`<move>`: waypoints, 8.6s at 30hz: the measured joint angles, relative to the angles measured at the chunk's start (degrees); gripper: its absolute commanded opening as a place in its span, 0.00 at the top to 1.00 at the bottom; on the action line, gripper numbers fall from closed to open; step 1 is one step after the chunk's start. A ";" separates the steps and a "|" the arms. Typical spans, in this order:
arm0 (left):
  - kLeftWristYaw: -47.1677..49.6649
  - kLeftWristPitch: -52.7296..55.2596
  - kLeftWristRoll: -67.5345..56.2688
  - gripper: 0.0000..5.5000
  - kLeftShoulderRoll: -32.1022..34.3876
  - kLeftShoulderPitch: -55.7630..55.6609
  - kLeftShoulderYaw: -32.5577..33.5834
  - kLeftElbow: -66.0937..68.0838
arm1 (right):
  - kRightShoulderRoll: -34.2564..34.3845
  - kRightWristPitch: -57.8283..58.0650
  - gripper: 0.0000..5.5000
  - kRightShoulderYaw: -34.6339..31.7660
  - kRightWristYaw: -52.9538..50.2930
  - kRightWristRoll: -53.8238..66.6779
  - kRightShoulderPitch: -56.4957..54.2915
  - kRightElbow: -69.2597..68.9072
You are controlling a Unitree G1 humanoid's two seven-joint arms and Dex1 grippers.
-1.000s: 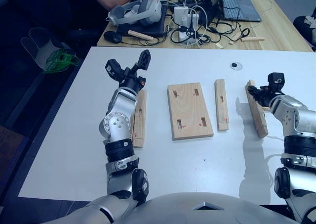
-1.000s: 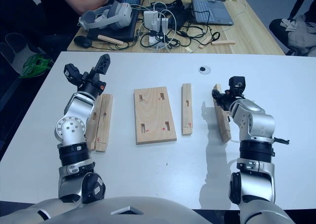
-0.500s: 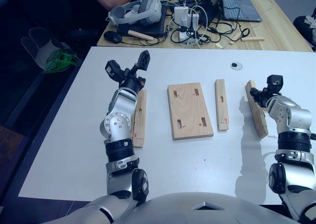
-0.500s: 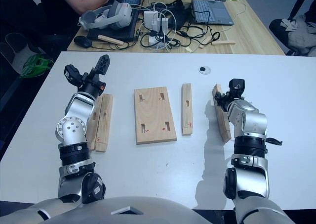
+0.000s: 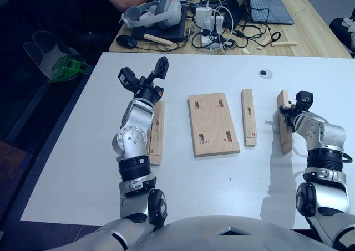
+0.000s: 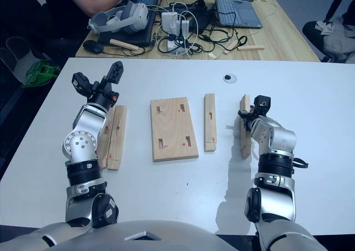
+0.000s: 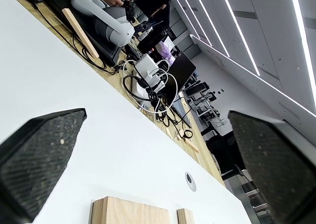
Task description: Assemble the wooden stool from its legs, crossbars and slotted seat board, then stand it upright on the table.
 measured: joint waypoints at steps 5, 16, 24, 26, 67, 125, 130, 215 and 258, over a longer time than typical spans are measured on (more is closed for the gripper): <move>0.00 0.00 -0.02 0.02 0.00 0.00 -0.01 0.01 | -0.01 0.04 0.82 1.03 0.77 -0.13 0.19 -0.50; 1.70 -0.06 -0.40 0.02 0.00 -0.48 0.62 0.29 | -3.42 -4.83 0.82 12.34 5.63 -6.53 -0.54 -13.68; 9.79 4.05 -10.09 0.02 -4.45 -13.04 -1.56 -0.89 | -10.15 -29.87 0.82 32.14 15.06 -23.73 -6.21 -11.07; 12.68 4.41 -12.32 0.02 -4.51 -13.00 -1.71 -1.36 | -9.89 -34.01 0.82 34.58 14.80 -27.11 -7.03 -10.09; 22.64 1.35 -22.94 0.27 -4.62 -12.41 -11.84 -3.22 | 1.07 -57.18 0.82 40.60 4.02 -46.85 -13.39 -2.84; 18.59 3.36 -11.52 0.82 4.37 -13.56 -7.36 -10.36 | -29.77 -34.69 1.00 50.43 70.34 -30.29 5.59 -34.90; 19.16 4.31 -11.37 0.82 4.03 -13.45 -6.74 -10.71 | -23.96 -33.41 1.00 53.11 71.16 -31.48 1.97 -31.29; 19.54 53.30 9.07 0.82 4.54 -6.10 -0.13 -37.93 | -25.46 -22.74 1.00 28.43 49.27 -12.34 24.36 -39.01; -4.52 39.01 21.24 0.02 22.50 16.46 1.15 -27.85 | -22.50 -23.47 1.00 25.42 46.41 -6.83 25.52 -38.48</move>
